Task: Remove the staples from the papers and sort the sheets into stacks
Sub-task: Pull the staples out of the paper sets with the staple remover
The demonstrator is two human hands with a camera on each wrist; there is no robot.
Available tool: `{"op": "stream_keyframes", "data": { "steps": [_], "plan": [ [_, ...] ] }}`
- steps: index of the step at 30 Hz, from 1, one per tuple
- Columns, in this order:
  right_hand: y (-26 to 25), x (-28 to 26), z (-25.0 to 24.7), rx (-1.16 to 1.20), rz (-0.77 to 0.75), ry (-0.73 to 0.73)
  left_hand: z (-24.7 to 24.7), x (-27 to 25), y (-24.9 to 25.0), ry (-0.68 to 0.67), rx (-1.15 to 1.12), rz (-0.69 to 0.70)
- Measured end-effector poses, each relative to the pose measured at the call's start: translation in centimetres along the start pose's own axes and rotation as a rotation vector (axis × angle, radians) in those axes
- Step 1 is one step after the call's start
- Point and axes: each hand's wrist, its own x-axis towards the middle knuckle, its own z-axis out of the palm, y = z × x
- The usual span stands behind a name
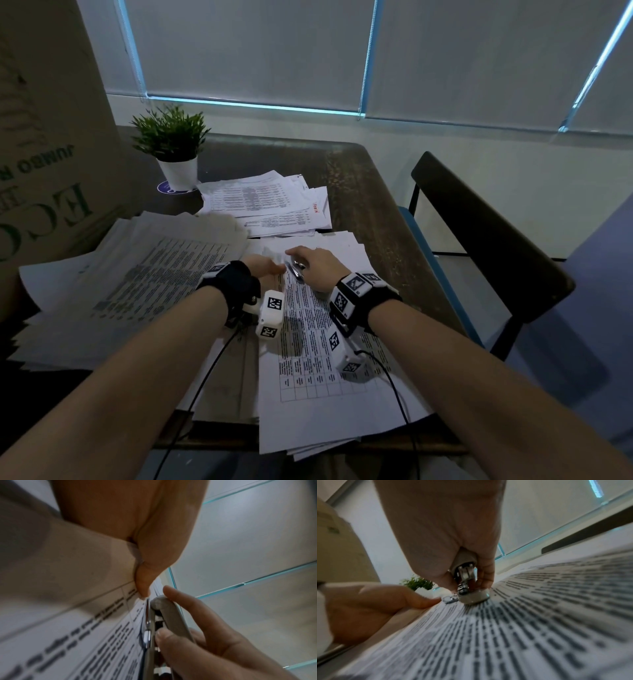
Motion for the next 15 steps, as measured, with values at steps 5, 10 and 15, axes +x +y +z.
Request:
{"op": "stream_keyframes", "data": {
  "steps": [5,10,15],
  "plan": [
    [-1.2,0.8,0.9,-0.065,0.085,0.036,0.6,-1.9,1.2,0.096,0.217,0.011],
    [-1.9,1.6,0.9,-0.096,0.179,0.017,0.7,-1.3,0.5,0.046,0.005,0.048],
    [0.1,0.8,0.6,0.301,0.374,0.207,1.0,-1.4,0.8,0.139,-0.033,0.003]
  ]
}}
